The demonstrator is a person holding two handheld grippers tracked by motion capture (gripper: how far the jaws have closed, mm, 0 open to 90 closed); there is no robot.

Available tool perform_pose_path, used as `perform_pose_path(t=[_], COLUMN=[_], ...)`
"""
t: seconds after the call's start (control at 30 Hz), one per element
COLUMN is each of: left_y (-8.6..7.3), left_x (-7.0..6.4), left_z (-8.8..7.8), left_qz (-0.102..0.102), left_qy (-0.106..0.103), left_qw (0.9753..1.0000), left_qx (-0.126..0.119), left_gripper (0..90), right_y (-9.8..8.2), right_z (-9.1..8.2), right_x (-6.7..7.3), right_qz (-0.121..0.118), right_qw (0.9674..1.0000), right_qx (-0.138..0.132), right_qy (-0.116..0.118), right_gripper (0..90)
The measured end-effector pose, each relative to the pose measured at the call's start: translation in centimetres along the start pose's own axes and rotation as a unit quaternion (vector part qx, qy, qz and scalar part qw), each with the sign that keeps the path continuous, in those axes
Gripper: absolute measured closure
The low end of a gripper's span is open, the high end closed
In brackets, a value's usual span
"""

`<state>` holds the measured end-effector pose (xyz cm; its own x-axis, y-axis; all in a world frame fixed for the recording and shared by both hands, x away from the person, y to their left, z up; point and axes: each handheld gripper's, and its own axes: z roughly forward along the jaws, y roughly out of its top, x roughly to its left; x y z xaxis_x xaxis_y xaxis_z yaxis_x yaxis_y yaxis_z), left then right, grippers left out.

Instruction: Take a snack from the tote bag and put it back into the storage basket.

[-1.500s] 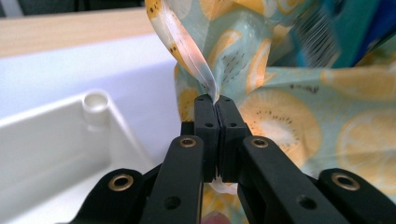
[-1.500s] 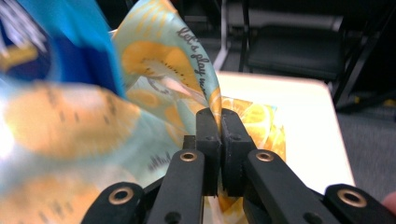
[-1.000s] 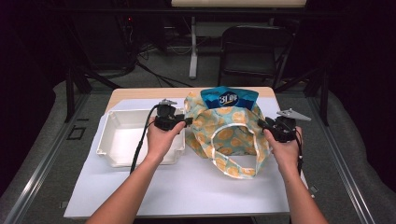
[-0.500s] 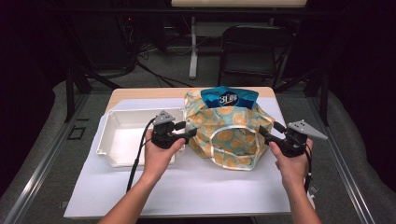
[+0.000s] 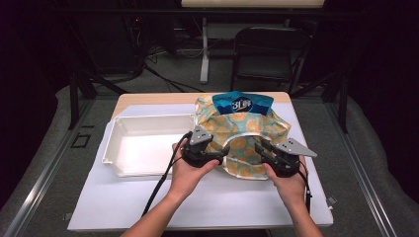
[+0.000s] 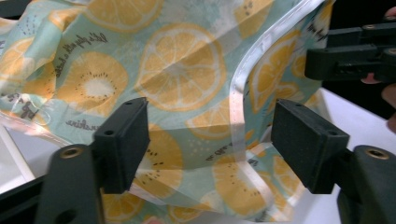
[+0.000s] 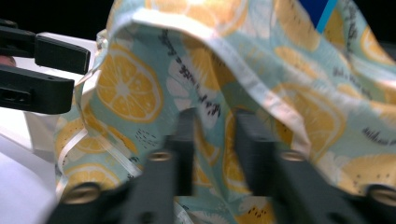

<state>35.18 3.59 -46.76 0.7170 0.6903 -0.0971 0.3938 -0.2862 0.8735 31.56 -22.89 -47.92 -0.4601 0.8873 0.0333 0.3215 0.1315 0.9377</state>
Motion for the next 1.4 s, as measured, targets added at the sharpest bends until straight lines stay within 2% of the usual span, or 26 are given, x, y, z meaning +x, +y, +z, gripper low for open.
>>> perform_pose_path(t=[0.07, 0.13, 0.2, 0.33, 0.37, 0.6, 0.77, 0.97, 1.03, 1.1, 1.17, 1.23, 1.3, 1.37, 1.4], left_y=[-0.1, -0.2, -0.4, -0.5, -0.5, -1.1, -2.3, -4.4, -5.1, -5.9, -6.7, -7.7, -8.4, -8.4, -8.1], left_x=[0.0, 0.1, 0.1, 0.1, 0.1, -0.5, -0.5, -1.2, -1.4, -1.5, -1.4, -1.1, -0.9, -1.0, -1.1], left_z=[0.2, 0.4, 0.4, 0.4, 0.3, -0.9, -1.3, -0.8, -0.3, 0.5, 1.5, 2.7, 3.3, 2.8, 2.3], left_qz=[0.004, 0.005, 0.016, 0.015, 0.015, 0.018, 0.004, 0.009, 0.015, 0.011, 0.013, 0.004, -0.009, -0.022, -0.021], left_qy=[0.006, 0.003, 0.000, -0.018, -0.023, -0.059, -0.077, -0.094, -0.094, -0.088, -0.082, -0.070, -0.064, -0.065, -0.072], left_qw=[0.9999, 0.9999, 0.9997, 0.9994, 0.9993, 0.9979, 0.9969, 0.9947, 0.9937, 0.9930, 0.9905, 0.9880, 0.9874, 0.9902, 0.9913], left_qx=[0.008, 0.011, 0.017, 0.025, 0.025, 0.018, 0.016, 0.041, 0.061, 0.078, 0.110, 0.137, 0.144, 0.122, 0.108], left_gripper=[38.5, 48.8, 61.8, 87.8, 90.0, 90.0, 90.0, 90.0, 90.0, 90.0, 90.0, 90.0, 90.0, 90.0, 90.0], right_y=[-0.2, -0.3, -0.4, -0.5, -0.6, -0.7, -0.8, -0.7, -0.7, -0.7, -0.8, -1.0, -1.0, -1.1, -1.2], right_z=[0.2, 0.2, 0.2, 0.3, 0.4, 0.7, 1.2, 1.7, 1.8, 1.9, 2.0, 1.9, 1.8, 1.6, 1.5], right_x=[0.1, 0.2, 0.2, 0.3, 0.3, 0.2, 0.1, 0.1, 0.1, 0.1, 0.1, -0.2, -0.3, -0.4, -0.4], right_qz=[0.000, -0.003, -0.005, -0.005, -0.004, 0.003, 0.006, 0.017, 0.021, 0.022, 0.020, 0.026, 0.026, 0.025, 0.023], right_qw=[1.0000, 1.0000, 1.0000, 1.0000, 1.0000, 0.9999, 0.9997, 0.9992, 0.9991, 0.9991, 0.9991, 0.9989, 0.9989, 0.9991, 0.9992], right_qx=[0.002, 0.004, 0.003, 0.003, 0.001, 0.000, 0.000, -0.005, -0.007, -0.006, -0.003, -0.004, -0.002, -0.003, -0.002], right_qy=[-0.001, -0.003, -0.003, -0.002, -0.002, -0.014, -0.025, -0.034, -0.036, -0.036, -0.038, -0.039, -0.038, -0.034, -0.034], right_gripper=[84.5, 89.7, 90.0, 90.0, 90.0, 90.0, 90.0, 90.0, 90.0, 90.0, 90.0, 89.0, 88.7, 88.7, 88.7])
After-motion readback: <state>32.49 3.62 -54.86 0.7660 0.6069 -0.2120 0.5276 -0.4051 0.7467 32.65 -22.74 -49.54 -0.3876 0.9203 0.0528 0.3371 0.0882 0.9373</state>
